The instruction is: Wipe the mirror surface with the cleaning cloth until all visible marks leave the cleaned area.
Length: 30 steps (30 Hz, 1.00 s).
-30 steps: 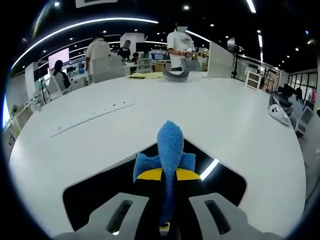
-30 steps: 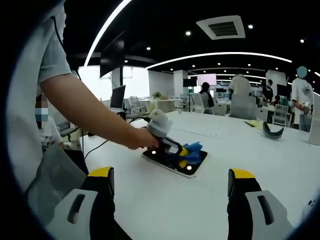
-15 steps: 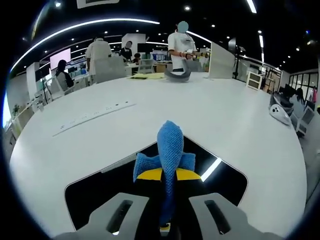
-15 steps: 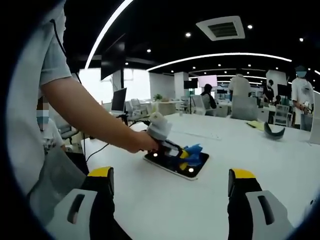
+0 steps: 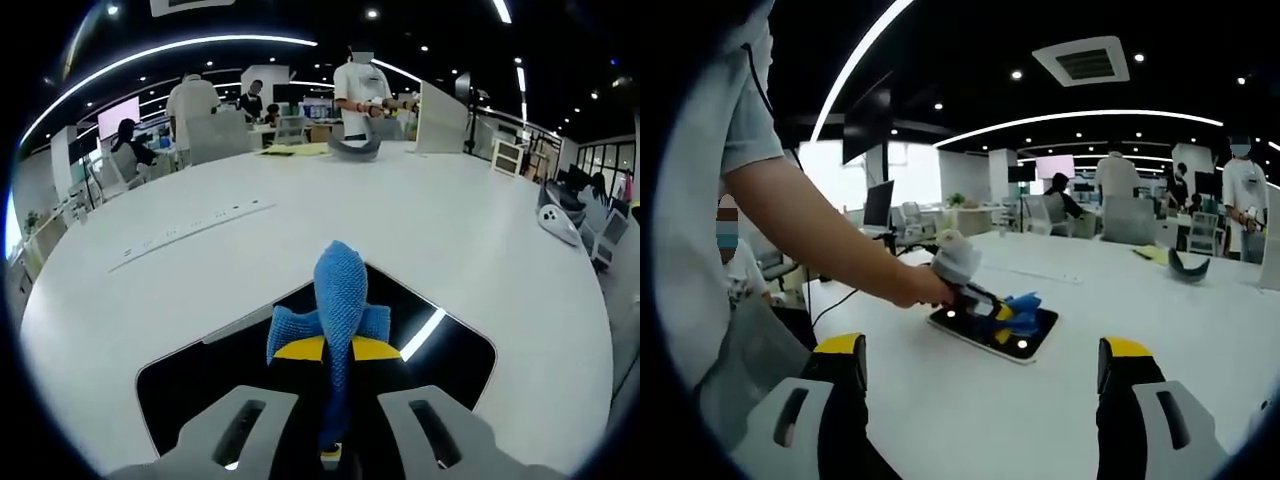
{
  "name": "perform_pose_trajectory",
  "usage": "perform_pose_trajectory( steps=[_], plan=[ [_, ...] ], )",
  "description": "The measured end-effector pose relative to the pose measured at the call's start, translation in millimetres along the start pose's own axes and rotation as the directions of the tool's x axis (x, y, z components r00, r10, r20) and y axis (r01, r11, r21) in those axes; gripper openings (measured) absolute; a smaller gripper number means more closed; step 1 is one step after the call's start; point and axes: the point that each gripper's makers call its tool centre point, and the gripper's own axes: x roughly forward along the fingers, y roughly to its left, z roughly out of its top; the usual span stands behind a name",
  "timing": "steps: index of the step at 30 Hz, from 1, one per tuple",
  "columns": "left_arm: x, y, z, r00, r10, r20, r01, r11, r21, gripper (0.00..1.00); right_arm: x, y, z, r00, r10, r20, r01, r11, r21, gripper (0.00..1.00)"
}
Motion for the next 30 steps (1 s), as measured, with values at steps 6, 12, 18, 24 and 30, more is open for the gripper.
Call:
perform_pose_trajectory(
  steps=[6,12,18,24,30],
  plan=[
    [-4.3,4.0,-2.8,1.000,0.006,-0.003,-0.006,1.000,-0.006,0.05,0.5,-0.9,-2.1,1.000,-0.007,-0.010,0.007,1.000,-0.002,0.96],
    [-7.7,8.5,-6.1,1.000,-0.004,-0.018,0.004,1.000,-0.001,0.05,0.9,-1.5,-2.9,1.000,-0.008,-0.013,0.008,1.000,0.002,0.95],
    [-9.5,10.4,-7.5,1.000,-0.006,-0.024,0.006,1.000,-0.007,0.05,1.8,-1.3,-3.7,1.000,-0.007,-0.015,0.007,1.000,0.001,0.95],
    [-13.2,13.8,-10.0,1.000,-0.003,-0.023,0.003,1.000,-0.009,0.05,1.7,-4.4,-4.8,1.000,-0.016,-0.019,0.016,1.000,0.006,0.95],
    [-17.7,17.8,-12.4,1.000,0.001,-0.026,-0.001,1.000,-0.010,0.05,1.6,-6.6,-4.7,1.000,-0.022,-0.018,0.023,1.000,0.019,0.94]
  ],
)
